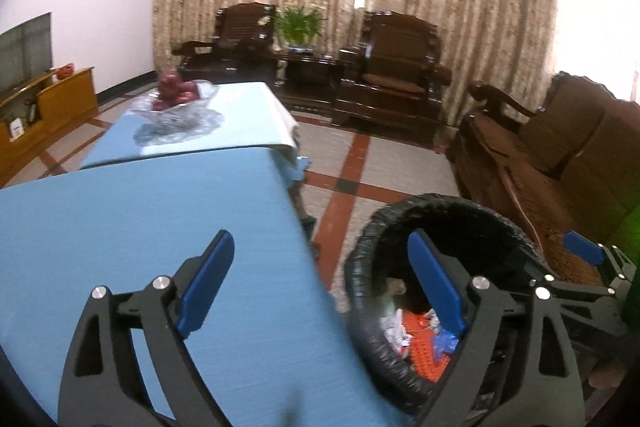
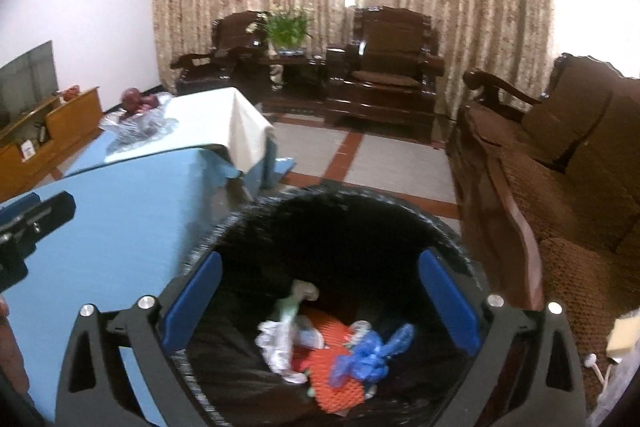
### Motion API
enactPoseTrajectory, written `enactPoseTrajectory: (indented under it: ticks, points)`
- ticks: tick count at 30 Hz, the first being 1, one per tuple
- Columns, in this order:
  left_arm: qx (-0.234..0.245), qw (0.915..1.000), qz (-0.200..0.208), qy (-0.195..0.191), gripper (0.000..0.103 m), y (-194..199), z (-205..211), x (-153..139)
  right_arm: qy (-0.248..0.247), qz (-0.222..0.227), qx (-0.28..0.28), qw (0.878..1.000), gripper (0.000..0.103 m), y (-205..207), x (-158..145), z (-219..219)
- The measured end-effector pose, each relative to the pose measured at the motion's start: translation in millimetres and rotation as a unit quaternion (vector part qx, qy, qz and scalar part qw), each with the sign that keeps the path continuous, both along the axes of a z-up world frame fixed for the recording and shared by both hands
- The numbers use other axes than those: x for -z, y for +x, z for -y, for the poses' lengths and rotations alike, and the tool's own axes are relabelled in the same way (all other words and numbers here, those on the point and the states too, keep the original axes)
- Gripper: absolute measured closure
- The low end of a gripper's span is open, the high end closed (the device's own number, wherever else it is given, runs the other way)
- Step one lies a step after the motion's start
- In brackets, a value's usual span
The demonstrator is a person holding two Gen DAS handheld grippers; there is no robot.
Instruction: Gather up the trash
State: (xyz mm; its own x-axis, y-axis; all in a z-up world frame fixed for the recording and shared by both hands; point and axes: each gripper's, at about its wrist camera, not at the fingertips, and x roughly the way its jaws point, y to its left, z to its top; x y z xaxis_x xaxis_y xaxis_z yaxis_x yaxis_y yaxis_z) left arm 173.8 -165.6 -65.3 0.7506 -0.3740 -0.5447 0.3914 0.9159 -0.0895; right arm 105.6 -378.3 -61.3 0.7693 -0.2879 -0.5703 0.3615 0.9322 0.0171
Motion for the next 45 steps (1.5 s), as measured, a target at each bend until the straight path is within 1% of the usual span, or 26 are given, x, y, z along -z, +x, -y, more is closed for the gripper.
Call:
enactPoseTrajectory:
  ticks: [4,6,11,15,18,22,27,34,39,45]
  points:
    - [-0.024,0.9997,-0.002,0.006,0.012,-9.7,-23.7,-10.3,0.014,0.011,-0.023,1.000,0.006,-1.0,-16.9,-19.3]
    - [-0.028,0.9996,-0.002,0.010,0.011,-15.1,-31.7,-13.9,0.019,0.015,-0.032,0.999,0.006,-2.1,-25.5,-26.8]
    - [-0.047,0.9987,0.004,0.021,0.007,-32.8,-55.2,-25.2,0.013,0.022,-0.048,0.999,0.006,-8.6,-42.0,-45.6]
    - [-0.065,0.9975,-0.001,0.025,0.007,-41.8,-70.8,-31.4,0.015,0.020,-0.059,0.998,0.006,-13.6,-50.5,-56.5]
    - [-0.076,0.9967,0.003,0.028,0.007,-49.2,-78.8,-37.0,0.020,0.022,-0.068,0.997,0.006,-16.8,-56.0,-65.2]
    - [-0.087,0.9958,0.007,0.028,0.007,-57.3,-89.1,-43.9,0.009,0.027,-0.077,0.997,0.006,-21.4,-63.1,-78.5]
    - [-0.095,0.9952,0.008,0.022,0.007,-61.5,-97.5,-49.5,-0.009,0.027,-0.085,0.996,0.006,-24.3,-68.5,-89.7]
    - [-0.100,0.9946,0.017,0.022,0.007,-66.5,-102.5,-57.6,-0.010,0.031,-0.088,0.996,0.006,-27.6,-73.4,-95.1]
    - [-0.102,0.9942,0.026,0.023,0.007,-71.1,-105.0,-61.1,0.001,0.038,-0.092,0.995,0.006,-31.7,-79.3,-96.8]
    - [-0.105,0.9936,0.036,0.023,0.007,-74.9,-105.2,-65.9,0.002,0.044,-0.099,0.994,0.006,-34.6,-81.5,-99.0]
